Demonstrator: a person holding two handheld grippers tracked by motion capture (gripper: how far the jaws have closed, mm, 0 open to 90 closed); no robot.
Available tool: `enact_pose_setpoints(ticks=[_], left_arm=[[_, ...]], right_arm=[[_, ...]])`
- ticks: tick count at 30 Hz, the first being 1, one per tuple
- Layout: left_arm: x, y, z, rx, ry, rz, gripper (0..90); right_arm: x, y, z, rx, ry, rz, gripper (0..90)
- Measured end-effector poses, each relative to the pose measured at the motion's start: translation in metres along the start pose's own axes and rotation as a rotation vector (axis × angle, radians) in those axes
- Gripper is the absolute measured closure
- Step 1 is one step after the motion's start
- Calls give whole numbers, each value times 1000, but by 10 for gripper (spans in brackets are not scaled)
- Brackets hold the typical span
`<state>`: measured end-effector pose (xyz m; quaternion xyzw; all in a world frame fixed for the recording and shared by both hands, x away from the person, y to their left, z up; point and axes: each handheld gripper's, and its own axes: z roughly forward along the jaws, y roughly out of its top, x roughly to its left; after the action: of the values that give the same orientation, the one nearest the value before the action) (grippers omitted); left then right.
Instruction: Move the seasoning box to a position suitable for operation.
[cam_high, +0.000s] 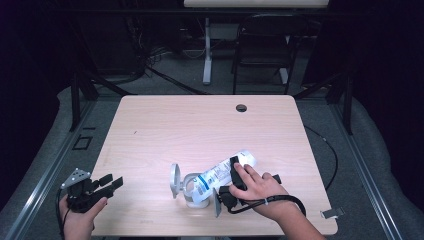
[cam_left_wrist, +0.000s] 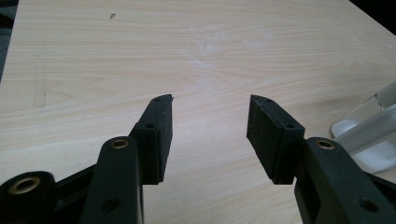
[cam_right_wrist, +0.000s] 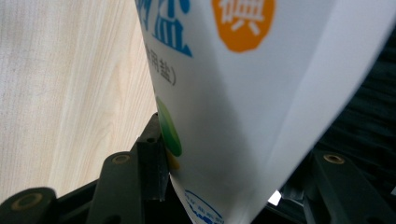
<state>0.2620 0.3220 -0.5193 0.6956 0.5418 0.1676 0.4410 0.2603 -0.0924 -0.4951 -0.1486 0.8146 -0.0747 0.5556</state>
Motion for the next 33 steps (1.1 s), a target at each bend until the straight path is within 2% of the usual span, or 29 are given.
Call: enact_pose_setpoints(ticks=[33], left_arm=[[-2, 2, 5, 8, -11, 6, 509]], right_arm=[[-1, 1, -1, 1, 2, -3, 485]])
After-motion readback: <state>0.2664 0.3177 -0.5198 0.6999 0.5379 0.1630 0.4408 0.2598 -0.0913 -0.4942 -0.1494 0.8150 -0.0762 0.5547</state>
